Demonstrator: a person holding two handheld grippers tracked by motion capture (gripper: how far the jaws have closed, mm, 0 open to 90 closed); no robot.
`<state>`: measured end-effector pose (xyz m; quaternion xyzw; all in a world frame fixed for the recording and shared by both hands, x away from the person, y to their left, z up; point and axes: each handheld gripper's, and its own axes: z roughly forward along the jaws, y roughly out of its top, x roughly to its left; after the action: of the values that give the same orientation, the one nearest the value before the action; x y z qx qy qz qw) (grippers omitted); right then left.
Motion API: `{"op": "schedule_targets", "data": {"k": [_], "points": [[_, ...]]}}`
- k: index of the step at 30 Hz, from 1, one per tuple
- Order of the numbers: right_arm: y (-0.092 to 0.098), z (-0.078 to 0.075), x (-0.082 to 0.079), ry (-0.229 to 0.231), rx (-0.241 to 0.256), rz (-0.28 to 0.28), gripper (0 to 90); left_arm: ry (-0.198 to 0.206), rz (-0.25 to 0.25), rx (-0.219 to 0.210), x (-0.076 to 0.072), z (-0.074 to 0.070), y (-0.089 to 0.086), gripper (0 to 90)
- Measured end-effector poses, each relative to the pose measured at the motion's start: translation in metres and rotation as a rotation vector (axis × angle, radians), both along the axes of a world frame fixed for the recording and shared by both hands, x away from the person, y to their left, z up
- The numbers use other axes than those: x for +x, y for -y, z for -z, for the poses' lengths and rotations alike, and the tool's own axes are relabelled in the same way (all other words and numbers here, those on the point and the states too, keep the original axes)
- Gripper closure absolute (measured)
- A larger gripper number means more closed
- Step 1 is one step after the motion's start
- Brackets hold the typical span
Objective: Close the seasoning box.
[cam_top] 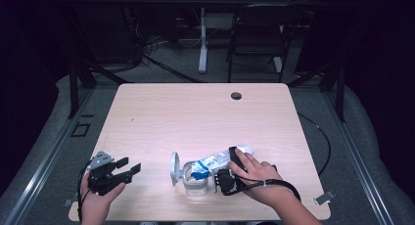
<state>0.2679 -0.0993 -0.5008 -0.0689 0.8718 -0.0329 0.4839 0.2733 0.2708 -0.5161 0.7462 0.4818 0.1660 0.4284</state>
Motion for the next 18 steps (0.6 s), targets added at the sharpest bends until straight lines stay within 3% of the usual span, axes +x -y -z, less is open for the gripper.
{"op": "schedule_targets", "data": {"k": [2, 4, 18], "points": [[0.0006, 0.001, 0.0008, -0.012, 0.017, -0.006, 41.8, 0.002, 0.0, -0.001, 0.0, -0.0001, -0.0001, 42.5], [-0.0003, -0.0008, 0.0003, -0.006, -0.007, 0.0, 41.8, 0.002, -0.002, -0.003, 0.0, -0.0001, 0.0, 42.5], [-0.002, -0.0028, 0.0016, -0.019, -0.024, -0.008, 41.8, 0.005, -0.004, -0.007, 0.0002, 0.0002, -0.0005, 42.5]]}}
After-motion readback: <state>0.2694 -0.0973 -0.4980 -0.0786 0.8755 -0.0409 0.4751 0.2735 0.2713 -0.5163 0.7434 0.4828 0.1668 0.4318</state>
